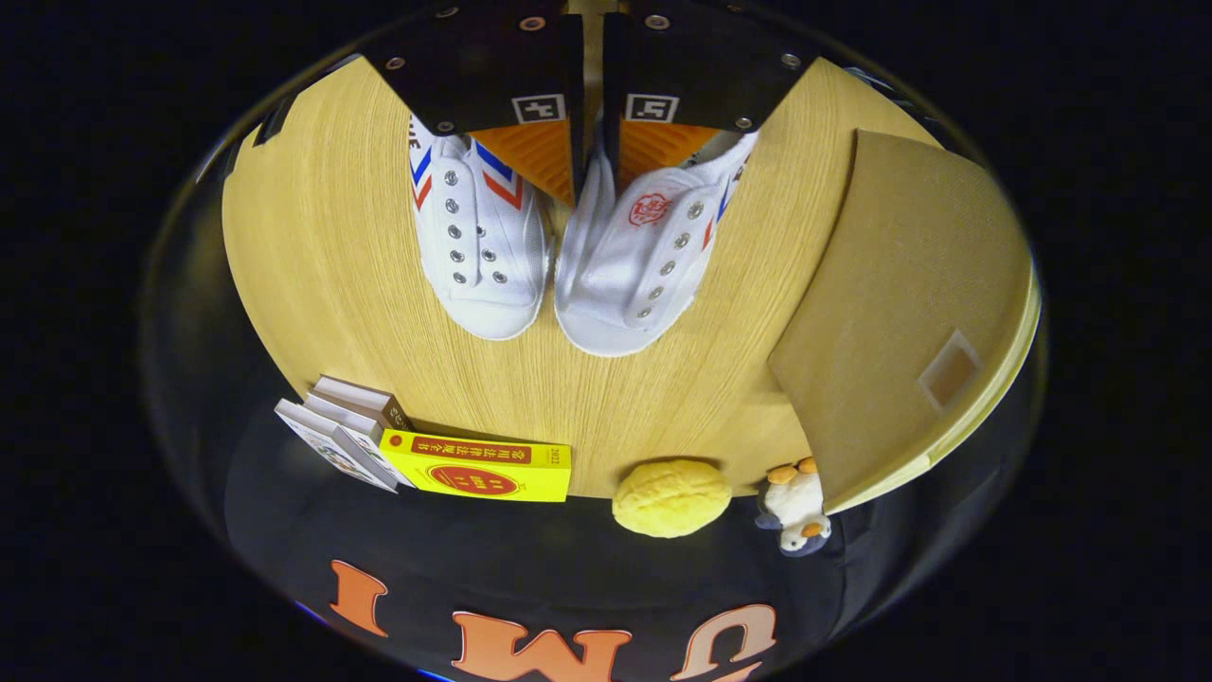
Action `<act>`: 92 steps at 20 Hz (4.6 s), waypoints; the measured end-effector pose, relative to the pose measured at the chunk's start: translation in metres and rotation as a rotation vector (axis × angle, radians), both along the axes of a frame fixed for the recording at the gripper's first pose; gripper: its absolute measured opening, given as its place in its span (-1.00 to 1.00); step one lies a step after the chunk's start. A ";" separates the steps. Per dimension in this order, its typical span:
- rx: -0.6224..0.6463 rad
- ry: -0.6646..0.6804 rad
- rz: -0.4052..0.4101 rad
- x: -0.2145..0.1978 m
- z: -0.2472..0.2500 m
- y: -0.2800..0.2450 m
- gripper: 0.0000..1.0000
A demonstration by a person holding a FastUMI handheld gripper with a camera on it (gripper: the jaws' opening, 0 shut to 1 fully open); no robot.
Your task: Open the storage box then place both shoes into the box .Put the left shoe in first, then the right shoe, with the right side of both shoes facing outward in a uniform manner.
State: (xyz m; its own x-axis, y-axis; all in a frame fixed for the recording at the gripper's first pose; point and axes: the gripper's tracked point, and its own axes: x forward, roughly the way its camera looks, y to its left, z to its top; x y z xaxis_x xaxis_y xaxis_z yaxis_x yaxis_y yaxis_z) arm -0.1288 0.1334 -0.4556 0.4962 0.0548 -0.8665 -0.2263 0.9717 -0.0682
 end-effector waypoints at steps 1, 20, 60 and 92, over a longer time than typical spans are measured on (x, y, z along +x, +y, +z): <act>-0.004 0.017 -0.007 -0.001 -0.004 0.001 -0.82; 0.291 -0.076 -0.134 0.030 0.106 0.046 -0.99; 0.505 0.337 -0.262 -0.021 0.097 0.320 -0.64; 0.057 0.019 -0.142 -0.039 0.055 -0.106 0.73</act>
